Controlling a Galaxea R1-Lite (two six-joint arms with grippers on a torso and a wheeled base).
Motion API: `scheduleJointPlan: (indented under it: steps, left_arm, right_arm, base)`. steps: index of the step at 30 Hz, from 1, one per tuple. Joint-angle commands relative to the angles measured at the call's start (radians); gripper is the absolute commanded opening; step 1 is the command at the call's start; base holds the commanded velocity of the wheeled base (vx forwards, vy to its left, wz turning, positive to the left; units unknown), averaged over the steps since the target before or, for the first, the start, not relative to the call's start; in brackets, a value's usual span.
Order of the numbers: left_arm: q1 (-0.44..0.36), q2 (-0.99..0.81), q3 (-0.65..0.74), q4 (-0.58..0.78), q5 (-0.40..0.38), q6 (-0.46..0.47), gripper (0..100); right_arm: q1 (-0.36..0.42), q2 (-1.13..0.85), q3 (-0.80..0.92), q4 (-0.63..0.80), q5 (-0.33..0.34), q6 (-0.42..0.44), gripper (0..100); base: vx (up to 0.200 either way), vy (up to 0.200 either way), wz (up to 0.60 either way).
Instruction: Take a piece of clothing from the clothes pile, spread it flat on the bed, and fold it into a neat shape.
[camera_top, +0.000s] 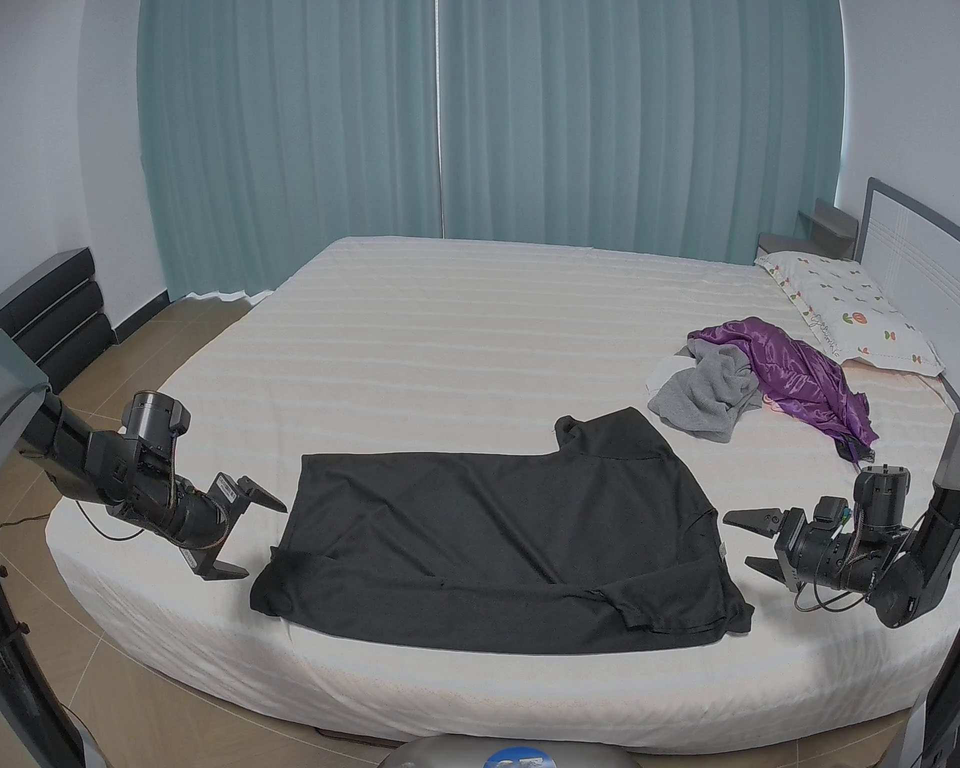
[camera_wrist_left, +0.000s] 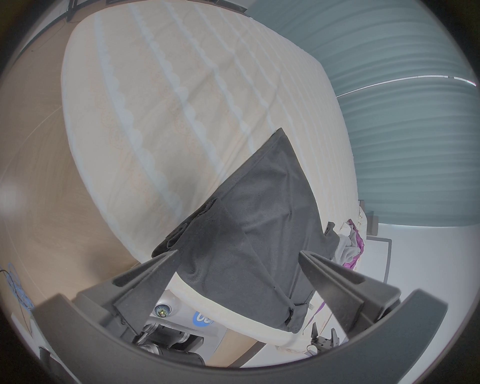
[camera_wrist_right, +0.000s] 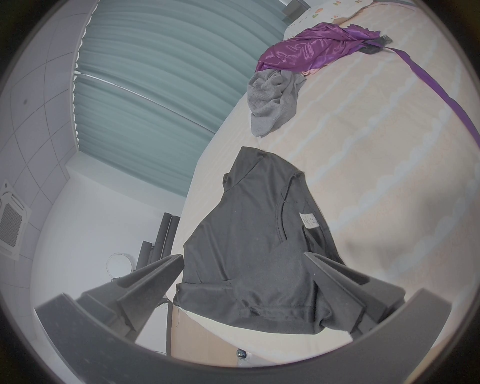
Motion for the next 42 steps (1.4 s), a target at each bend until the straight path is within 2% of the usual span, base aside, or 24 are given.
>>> scheduleJointPlan:
  steps: [1,9,30,42]
  left_arm:
    - [0.003,-0.018,0.038,-0.032,-0.019,-0.001,100]
    - [0.007,-0.016,0.055,-0.053,-0.036,-0.001,100]
    - [-0.02,-0.018,0.065,-0.056,-0.033,-0.001,100]
    - [-0.048,-0.019,0.065,-0.079,-0.031,-0.012,100]
  right_arm:
    - [0.001,-0.003,0.018,0.0,0.002,0.004,100]
    - [0.001,0.001,0.026,-0.002,0.005,0.007,100]
    - [0.01,0.014,0.024,-0.003,0.008,0.005,100]
    - [0.01,0.015,0.021,-0.003,0.002,0.002,100]
  base:
    - [0.0,0.2,0.0]
    - [0.0,0.2,0.0]
    - [0.0,0.0,0.0]
    - [0.0,-0.2,0.0]
